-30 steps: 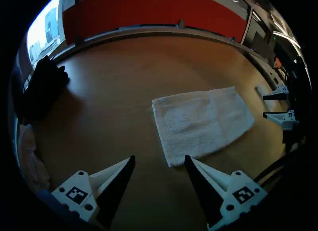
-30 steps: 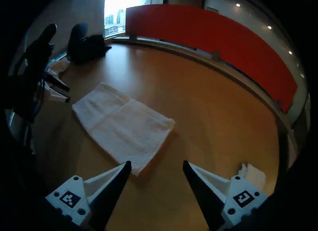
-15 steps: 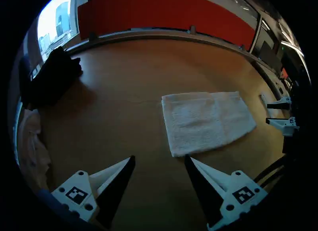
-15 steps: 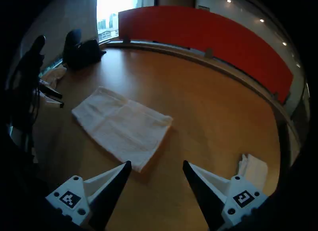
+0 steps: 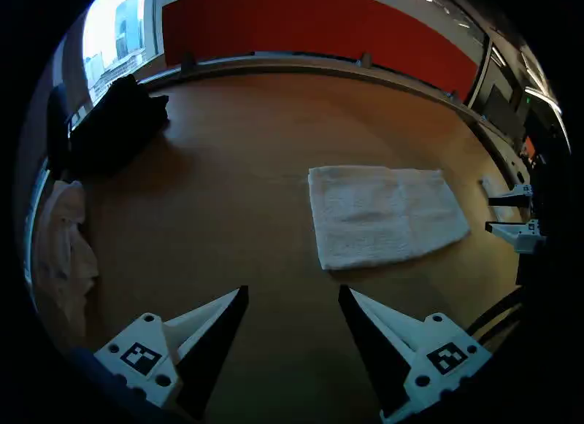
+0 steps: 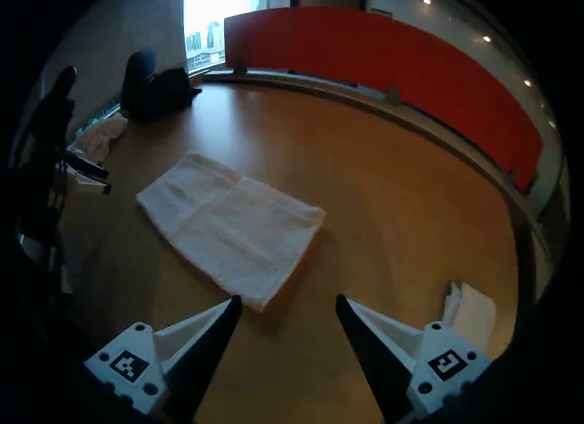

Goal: Fold towel

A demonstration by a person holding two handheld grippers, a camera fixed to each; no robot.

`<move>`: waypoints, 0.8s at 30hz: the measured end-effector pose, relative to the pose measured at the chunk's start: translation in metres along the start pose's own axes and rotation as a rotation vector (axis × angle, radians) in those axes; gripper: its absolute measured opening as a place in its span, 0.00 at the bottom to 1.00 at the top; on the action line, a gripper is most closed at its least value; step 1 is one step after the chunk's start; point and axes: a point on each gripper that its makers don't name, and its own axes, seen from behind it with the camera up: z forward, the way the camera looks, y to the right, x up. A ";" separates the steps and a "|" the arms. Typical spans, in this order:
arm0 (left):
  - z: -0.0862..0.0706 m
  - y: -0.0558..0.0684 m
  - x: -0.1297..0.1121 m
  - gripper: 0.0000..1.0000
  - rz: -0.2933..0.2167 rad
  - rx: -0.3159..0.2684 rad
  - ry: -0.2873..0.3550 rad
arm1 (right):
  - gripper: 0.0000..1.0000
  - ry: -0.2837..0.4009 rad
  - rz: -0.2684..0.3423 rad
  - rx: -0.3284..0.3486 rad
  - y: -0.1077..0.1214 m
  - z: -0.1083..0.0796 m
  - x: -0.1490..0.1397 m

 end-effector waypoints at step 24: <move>-0.027 -0.016 -0.025 0.92 -0.061 0.043 0.002 | 0.80 -0.097 -0.182 0.128 -0.018 0.021 -0.015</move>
